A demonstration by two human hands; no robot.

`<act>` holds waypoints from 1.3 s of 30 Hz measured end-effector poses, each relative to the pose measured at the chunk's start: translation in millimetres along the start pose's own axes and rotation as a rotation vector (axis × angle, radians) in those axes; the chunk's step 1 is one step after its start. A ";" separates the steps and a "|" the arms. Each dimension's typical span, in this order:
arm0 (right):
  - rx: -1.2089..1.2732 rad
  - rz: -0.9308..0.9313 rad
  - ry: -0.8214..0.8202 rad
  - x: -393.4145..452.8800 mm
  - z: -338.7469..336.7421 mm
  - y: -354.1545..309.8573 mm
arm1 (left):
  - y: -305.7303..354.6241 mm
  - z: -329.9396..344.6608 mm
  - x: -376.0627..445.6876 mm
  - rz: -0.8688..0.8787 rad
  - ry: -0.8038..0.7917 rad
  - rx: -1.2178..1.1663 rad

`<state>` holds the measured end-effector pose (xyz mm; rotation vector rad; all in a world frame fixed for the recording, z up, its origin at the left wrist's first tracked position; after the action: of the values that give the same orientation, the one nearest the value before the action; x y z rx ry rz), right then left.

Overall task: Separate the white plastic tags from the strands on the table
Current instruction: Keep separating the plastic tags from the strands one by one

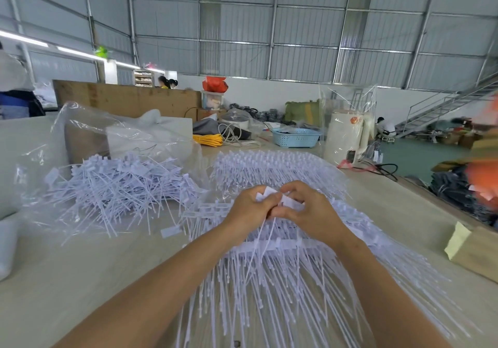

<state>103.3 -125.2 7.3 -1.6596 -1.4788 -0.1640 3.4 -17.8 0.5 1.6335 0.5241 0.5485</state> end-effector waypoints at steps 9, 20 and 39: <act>-0.128 -0.110 -0.076 -1.6 -2.7 -1.2 | -1.7 2.2 -0.9 -0.122 -0.020 -0.033; -0.234 -0.037 0.026 -4.6 -11.7 17.0 | 48.1 -53.6 8.2 -0.159 -0.324 -1.252; -0.193 0.025 -0.311 -13.4 21.3 37.1 | 173.4 -155.9 -66.7 0.539 -0.398 -0.296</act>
<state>121.9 -117.3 -32.7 -1.9247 -1.7153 -0.0356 -141.0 40.0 186.5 1.5367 -0.2934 0.6358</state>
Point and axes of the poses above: each hand's wrist, its own x-axis towards the middle knuckle, its own z-axis out of the palm, y = z × x, the point moved 2 cm from there along x, towards the middle knuckle, and after that the axes turned 13 degrees about -z, right-handed, at the moved point
